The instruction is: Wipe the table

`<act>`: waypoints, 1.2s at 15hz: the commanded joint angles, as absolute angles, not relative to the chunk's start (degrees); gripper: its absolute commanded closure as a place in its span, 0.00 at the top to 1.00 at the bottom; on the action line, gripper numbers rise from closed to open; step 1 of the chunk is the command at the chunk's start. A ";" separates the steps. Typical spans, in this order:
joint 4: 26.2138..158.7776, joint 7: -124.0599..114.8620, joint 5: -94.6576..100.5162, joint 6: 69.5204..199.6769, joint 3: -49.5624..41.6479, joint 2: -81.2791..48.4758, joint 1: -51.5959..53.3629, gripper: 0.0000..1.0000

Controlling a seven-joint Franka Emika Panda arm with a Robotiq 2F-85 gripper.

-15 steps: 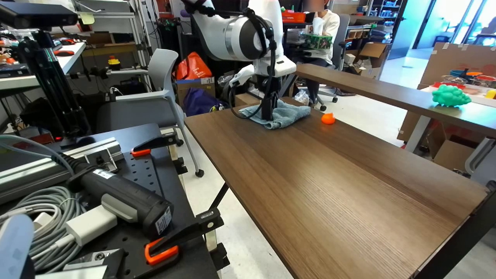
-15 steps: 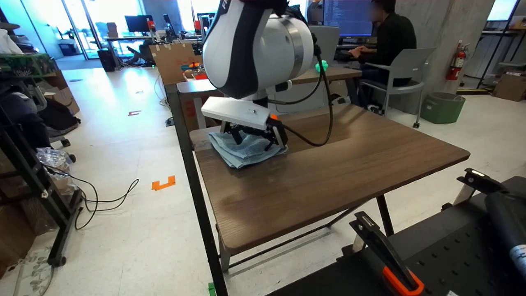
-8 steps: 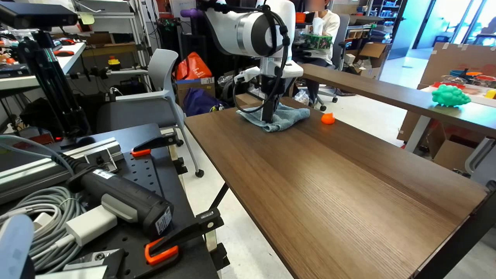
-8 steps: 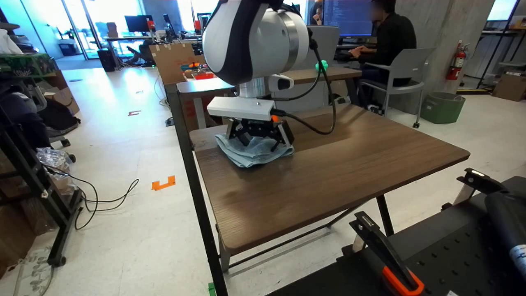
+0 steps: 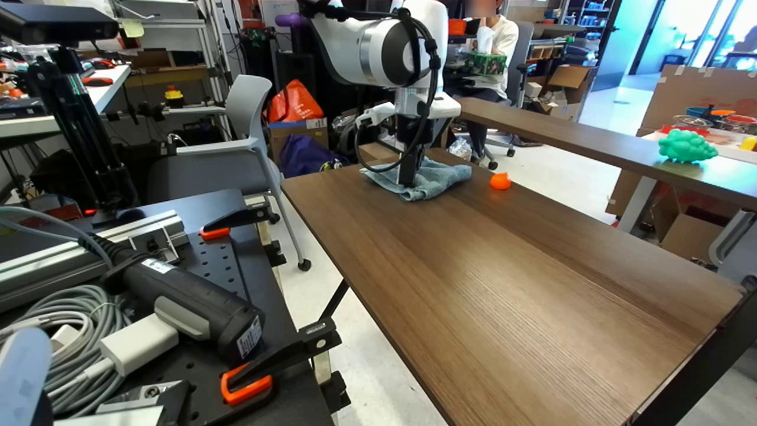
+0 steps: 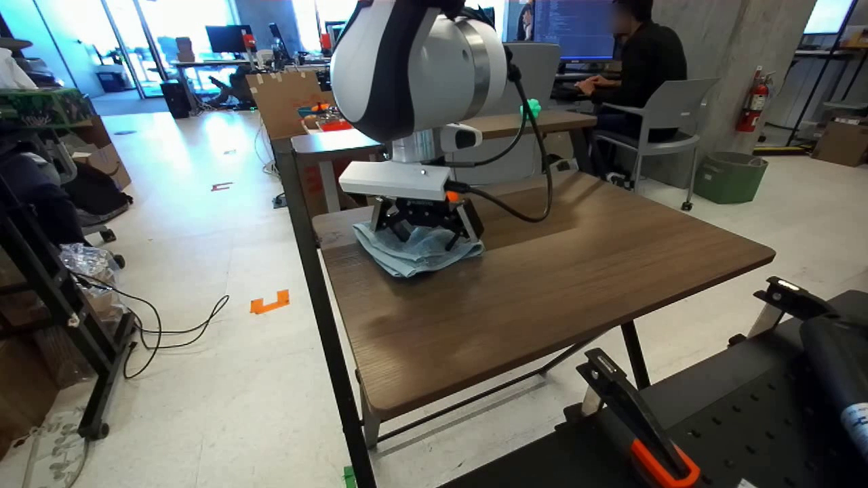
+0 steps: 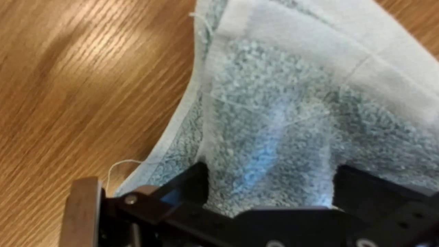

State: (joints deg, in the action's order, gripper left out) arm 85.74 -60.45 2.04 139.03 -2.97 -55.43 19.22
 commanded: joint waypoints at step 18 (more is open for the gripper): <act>115.29 -47.44 -4.08 156.78 0.67 -36.59 16.51 1.00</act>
State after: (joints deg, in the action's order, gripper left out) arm 111.87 -49.11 1.55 155.42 -0.92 -40.08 21.81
